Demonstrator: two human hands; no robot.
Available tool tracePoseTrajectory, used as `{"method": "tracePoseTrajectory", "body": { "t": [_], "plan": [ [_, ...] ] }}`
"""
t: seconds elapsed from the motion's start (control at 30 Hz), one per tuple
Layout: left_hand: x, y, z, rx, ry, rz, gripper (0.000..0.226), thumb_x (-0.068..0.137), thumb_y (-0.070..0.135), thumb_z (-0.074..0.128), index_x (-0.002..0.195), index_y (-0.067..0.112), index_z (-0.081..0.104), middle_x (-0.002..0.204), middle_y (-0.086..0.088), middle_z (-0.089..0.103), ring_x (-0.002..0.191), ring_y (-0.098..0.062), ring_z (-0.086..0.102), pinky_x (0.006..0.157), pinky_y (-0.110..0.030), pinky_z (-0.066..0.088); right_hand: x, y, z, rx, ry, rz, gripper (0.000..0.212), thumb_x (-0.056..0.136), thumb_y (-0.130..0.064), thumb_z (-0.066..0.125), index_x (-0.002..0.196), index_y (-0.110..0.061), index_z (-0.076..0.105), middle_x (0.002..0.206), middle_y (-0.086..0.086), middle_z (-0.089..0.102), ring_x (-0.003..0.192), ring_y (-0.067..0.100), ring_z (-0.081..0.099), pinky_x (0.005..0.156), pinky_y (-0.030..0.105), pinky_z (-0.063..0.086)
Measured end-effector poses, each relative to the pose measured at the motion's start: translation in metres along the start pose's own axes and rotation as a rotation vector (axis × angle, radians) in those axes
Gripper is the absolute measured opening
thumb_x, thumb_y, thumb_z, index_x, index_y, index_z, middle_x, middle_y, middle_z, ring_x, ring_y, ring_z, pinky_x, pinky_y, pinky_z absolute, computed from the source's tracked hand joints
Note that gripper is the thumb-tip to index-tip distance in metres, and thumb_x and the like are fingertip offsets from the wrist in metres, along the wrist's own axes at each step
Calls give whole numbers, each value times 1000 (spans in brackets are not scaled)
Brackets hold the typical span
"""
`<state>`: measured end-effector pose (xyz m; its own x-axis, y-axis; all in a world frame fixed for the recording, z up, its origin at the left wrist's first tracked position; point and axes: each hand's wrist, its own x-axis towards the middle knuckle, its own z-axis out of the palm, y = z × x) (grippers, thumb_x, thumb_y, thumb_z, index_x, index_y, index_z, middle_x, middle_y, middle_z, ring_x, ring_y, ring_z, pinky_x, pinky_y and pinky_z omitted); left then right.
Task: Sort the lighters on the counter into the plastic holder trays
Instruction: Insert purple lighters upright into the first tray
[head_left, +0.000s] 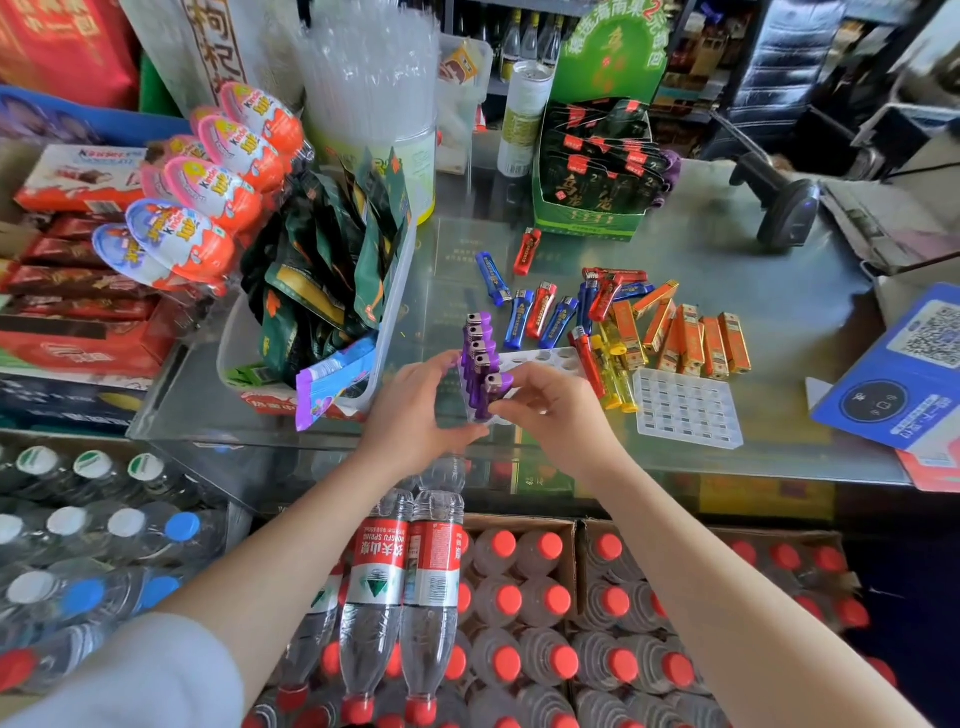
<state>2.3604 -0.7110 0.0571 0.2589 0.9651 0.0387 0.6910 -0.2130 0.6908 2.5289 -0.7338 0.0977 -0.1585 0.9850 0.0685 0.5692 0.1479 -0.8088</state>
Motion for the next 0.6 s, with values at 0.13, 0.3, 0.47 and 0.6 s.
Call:
{"method": "tracePoseTrajectory", "body": {
  "t": [0.13, 0.3, 0.47, 0.6],
  "plan": [
    [1, 0, 2, -1, -1, 0, 83, 59, 47, 76, 131, 24, 41, 122, 0, 55, 116, -18, 47, 94, -37, 41, 1, 1, 2, -55, 14, -91, 10, 80, -6, 67, 89, -6, 67, 71, -20, 58, 60, -4, 57, 61, 7, 46],
    [9, 8, -3, -44, -42, 14, 78, 57, 34, 83, 124, 24, 45, 116, 2, 57, 111, -17, 49, 91, -30, 38, 4, 6, -1, -130, -30, -143, 8, 81, -7, 66, 88, -5, 69, 75, 0, 67, 60, 4, 54, 63, 14, 45],
    [13, 3, -3, -20, -79, 21, 77, 56, 39, 82, 122, 24, 46, 115, 0, 58, 111, -23, 50, 92, -44, 43, 6, 7, -1, -211, -70, -163, 9, 82, -13, 66, 88, -6, 67, 79, 5, 68, 61, 8, 52, 57, 10, 40],
    [12, 0, -2, 18, -63, 31, 79, 58, 44, 79, 126, 23, 44, 120, 1, 56, 115, -22, 46, 96, -43, 40, 12, 6, -10, -376, -156, -97, 16, 85, -18, 63, 99, -9, 63, 95, 4, 67, 71, 13, 56, 65, 24, 49]
  ]
}}
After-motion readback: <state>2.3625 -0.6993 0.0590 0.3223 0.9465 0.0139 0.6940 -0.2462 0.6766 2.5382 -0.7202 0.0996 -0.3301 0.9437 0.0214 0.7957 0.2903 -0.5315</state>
